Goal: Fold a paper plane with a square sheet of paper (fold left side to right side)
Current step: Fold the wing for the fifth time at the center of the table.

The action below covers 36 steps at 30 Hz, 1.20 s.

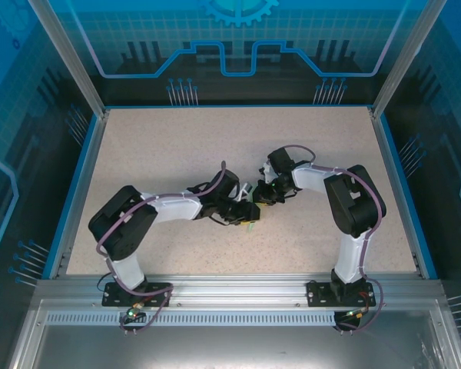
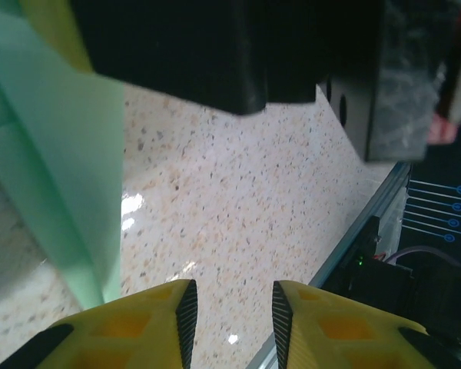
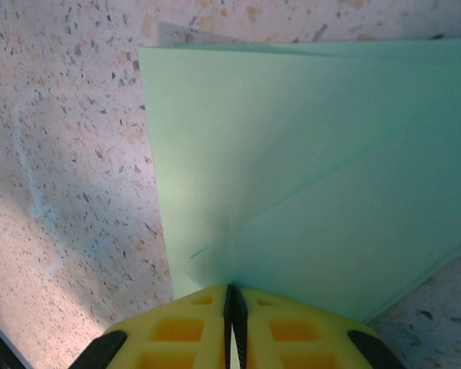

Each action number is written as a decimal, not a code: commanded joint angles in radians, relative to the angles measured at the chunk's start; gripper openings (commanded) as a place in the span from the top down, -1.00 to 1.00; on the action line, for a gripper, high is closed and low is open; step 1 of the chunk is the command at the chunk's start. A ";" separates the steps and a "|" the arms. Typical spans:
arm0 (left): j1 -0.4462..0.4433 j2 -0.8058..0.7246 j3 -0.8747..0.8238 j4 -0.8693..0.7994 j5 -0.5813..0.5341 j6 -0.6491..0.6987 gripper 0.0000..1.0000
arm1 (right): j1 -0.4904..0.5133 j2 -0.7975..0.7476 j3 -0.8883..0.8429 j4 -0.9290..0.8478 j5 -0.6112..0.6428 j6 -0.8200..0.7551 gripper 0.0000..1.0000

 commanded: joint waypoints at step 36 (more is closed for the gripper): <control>-0.006 -0.311 -0.100 -0.019 -0.071 0.137 -0.24 | -0.051 -0.449 -0.033 -0.180 0.376 -0.030 -0.08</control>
